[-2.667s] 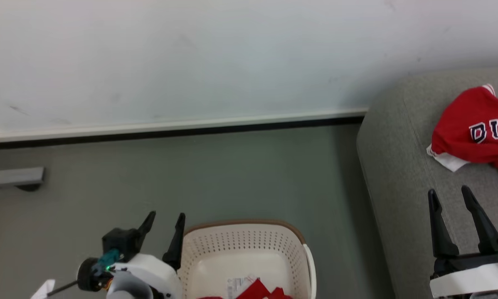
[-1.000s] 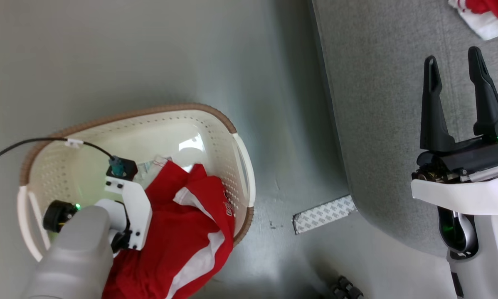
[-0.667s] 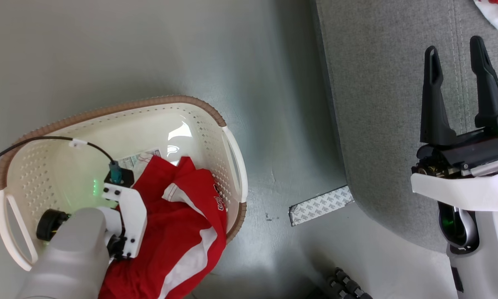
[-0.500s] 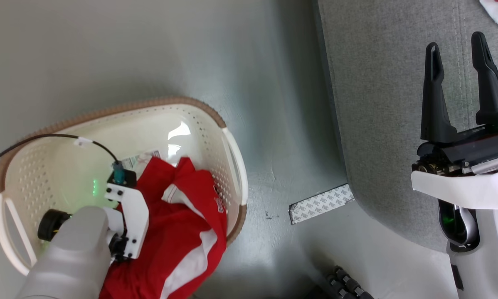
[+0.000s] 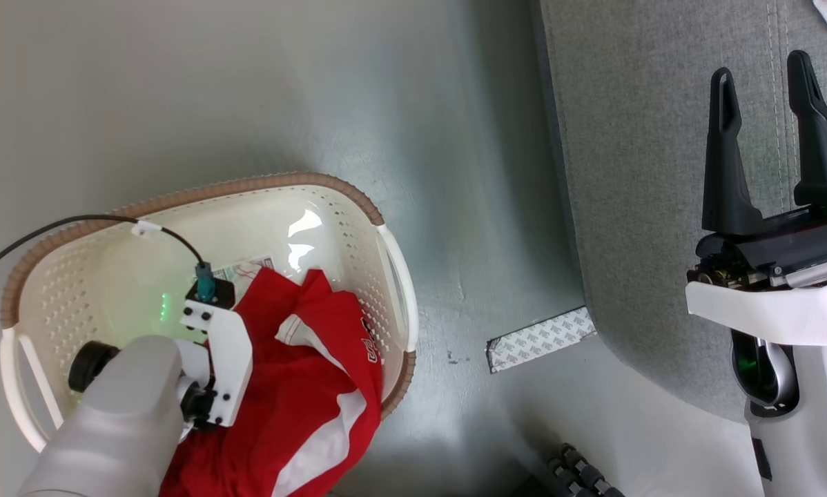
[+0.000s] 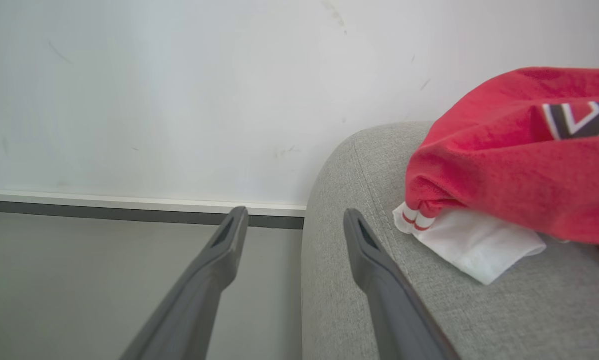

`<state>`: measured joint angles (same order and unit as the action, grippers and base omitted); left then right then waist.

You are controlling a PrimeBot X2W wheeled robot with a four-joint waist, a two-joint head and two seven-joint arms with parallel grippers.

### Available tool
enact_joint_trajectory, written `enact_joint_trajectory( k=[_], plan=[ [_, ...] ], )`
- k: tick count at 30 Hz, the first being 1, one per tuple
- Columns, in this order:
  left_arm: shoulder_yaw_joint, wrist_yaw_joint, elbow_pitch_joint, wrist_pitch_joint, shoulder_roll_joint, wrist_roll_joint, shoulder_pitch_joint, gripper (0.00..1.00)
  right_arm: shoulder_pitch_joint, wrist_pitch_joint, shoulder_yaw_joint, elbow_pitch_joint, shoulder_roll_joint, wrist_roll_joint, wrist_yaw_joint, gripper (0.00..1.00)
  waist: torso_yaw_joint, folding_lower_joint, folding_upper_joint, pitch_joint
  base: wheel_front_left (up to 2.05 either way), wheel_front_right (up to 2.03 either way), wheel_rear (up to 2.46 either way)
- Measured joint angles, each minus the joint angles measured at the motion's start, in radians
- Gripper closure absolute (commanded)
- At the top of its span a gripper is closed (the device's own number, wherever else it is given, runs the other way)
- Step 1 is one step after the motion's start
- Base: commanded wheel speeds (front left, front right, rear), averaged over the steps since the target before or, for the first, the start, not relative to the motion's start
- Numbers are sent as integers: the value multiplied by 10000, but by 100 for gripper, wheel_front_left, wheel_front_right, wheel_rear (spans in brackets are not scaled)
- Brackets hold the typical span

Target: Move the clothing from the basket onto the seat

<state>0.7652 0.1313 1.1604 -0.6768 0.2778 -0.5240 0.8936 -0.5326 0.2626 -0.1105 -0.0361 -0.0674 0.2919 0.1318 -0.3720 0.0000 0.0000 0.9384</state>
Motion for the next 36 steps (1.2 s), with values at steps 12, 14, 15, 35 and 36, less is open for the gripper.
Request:
enact_joint_trajectory(
  k=[12, 14, 15, 35, 36],
  plan=[
    [447, 0, -44, 890, -81, -654, -26, 100, 26, 0, 50, 174, -150, -46, 0, 0, 216, 0, 0, -672, 0, 0, 0],
    [497, 0, -69, 1147, -136, -757, -78, 100, 39, 0, 84, 219, -198, -48, 0, 0, 269, 0, 0, -903, 0, 0, 0],
    [537, 0, -88, 1275, -167, -836, -121, 100, 51, 0, 96, 234, -219, -48, 0, 0, 298, 0, 0, -1028, 0, 0, 0],
    [1570, 0, -1034, 3590, -742, -2589, -1090, 100, 907, 0, 125, 968, -755, -58, 0, 0, 1186, -2, 0, -4048, 0, 0, 0],
    [1626, 0, -1074, 3743, -752, -2640, -1135, 100, 951, 2, 127, 995, -802, -54, 0, 0, 1235, -2, 0, -4190, 0, 0, 0]
  ],
)
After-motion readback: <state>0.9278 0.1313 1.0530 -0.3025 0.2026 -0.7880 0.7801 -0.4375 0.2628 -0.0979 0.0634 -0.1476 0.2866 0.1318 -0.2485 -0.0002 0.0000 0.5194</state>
